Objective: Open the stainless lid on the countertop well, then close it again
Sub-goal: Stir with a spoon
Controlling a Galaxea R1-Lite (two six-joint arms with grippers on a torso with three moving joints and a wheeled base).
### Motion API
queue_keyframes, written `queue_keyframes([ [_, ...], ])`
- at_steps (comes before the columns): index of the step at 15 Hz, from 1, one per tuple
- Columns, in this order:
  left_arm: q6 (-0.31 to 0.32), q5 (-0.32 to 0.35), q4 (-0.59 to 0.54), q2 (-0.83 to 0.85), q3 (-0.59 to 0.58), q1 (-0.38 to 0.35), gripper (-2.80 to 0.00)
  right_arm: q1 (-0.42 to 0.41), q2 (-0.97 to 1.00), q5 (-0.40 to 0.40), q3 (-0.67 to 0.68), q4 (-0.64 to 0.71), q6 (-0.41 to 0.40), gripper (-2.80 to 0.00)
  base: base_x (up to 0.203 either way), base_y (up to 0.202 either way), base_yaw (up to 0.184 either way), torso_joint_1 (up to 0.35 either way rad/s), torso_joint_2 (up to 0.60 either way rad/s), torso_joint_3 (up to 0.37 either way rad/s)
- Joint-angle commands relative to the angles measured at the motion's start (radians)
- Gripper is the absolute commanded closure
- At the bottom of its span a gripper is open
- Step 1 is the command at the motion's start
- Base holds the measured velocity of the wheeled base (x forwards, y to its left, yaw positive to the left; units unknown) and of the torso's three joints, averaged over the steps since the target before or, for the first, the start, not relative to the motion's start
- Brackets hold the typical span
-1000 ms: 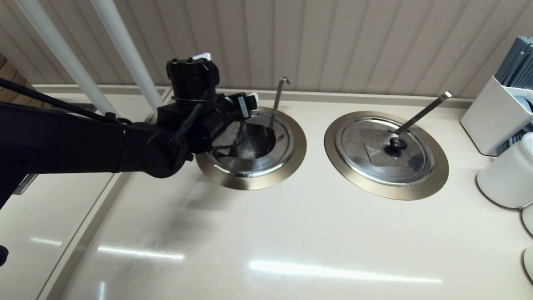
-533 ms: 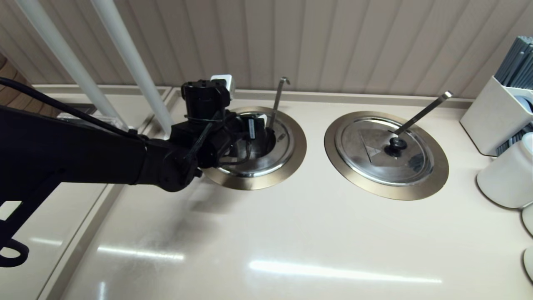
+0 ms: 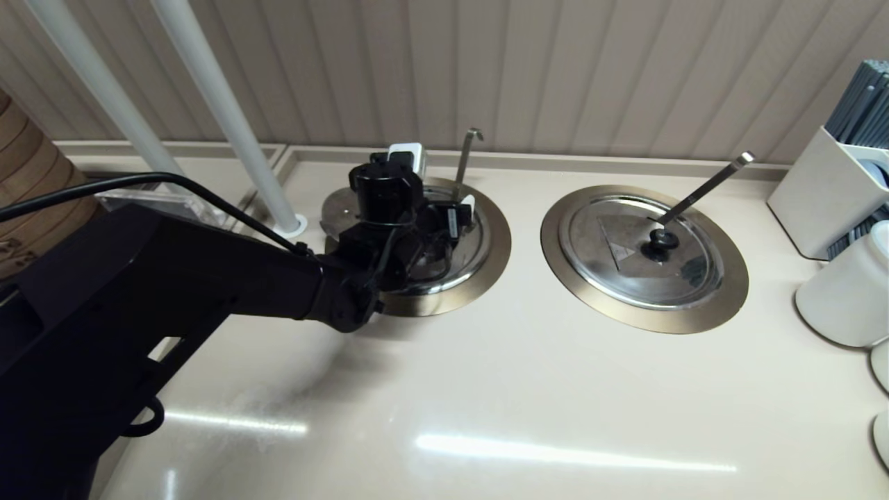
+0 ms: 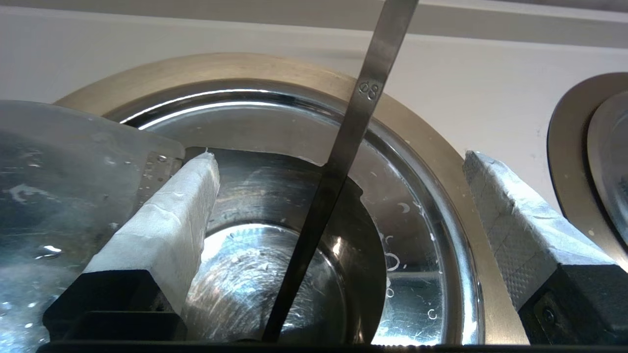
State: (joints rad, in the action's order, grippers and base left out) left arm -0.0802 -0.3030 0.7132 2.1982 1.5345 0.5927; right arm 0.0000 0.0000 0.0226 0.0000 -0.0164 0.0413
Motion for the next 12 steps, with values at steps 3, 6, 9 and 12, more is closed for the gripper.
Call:
queue_keyframes([
  [3,0.002,0.005,-0.009,0.104,0.113,0.014,-2.80,0.000,0.000,0.000,0.005,0.000,0.000,0.00,0.000,0.000,0.000,0.000,0.00,0.000],
  [6,0.035,0.012,-0.006,0.168,0.192,0.013,-2.80,0.000,0.000,0.000,0.005,0.000,0.000,0.00,0.000,0.000,0.000,0.000,0.00,0.000],
  [9,0.043,0.010,-0.009,0.219,0.280,0.011,-2.80,0.000,0.000,0.000,0.005,0.000,0.000,0.00,0.000,0.000,0.000,0.000,0.00,0.000],
  [12,0.045,0.003,-0.001,0.275,0.363,0.004,-2.80,0.000,0.000,0.000,0.005,0.000,0.000,0.00,0.000,0.000,0.000,0.000,0.00,0.000],
])
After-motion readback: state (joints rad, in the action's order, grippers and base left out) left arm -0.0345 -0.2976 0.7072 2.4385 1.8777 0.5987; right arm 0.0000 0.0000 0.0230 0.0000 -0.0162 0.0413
